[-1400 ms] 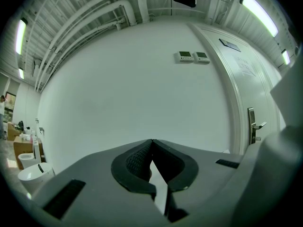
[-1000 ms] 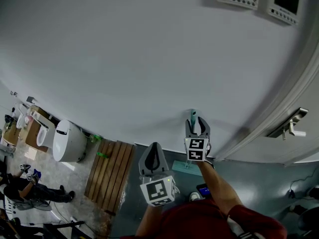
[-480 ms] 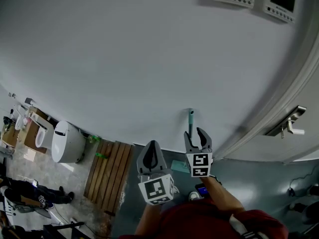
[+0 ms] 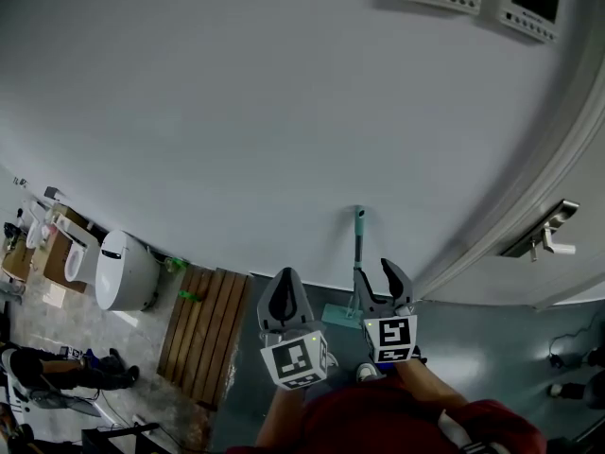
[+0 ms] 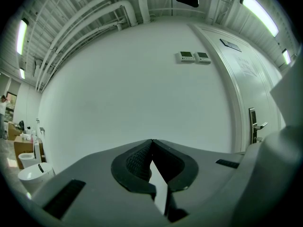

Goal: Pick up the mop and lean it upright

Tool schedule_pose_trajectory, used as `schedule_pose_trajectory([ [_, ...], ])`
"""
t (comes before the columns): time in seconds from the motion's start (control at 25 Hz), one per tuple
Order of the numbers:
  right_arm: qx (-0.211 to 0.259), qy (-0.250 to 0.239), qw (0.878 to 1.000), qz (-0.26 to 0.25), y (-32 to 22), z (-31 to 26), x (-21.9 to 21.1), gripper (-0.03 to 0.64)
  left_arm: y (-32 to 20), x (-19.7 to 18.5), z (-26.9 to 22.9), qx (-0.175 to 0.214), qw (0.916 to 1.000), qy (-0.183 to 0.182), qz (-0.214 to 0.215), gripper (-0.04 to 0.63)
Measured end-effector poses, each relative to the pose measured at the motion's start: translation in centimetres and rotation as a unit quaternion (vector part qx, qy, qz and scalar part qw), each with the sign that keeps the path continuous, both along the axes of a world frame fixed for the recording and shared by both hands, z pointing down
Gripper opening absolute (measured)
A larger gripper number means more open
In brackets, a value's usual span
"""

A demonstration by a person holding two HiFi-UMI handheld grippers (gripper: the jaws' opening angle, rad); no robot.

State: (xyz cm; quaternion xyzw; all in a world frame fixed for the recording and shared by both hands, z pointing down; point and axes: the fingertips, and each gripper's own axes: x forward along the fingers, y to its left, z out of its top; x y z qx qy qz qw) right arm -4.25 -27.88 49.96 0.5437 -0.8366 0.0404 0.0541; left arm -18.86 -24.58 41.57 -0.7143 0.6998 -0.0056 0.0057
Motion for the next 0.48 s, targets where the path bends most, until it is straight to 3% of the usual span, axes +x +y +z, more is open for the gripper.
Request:
schedule_pose_trajectory([
  [0.2, 0.003, -0.003, 1.0, -0.001, 0.2, -0.4, 0.2, 0.198, 0.1, 0.4, -0.3, -0.001, 1.0, 0.004, 0.001, 0.012],
  [0.36, 0.011, -0.009, 1.0, -0.005, 0.6, -0.9, 0.2, 0.068, 0.3, 0.3, 0.0, -0.001, 1.0, 0.003, 0.001, 0.012],
  [0.48, 0.016, -0.011, 1.0, -0.013, 0.9, -1.4, -0.2, 0.018, 0.5, 0.2, 0.0, -0.001, 1.0, 0.004, -0.001, 0.014],
])
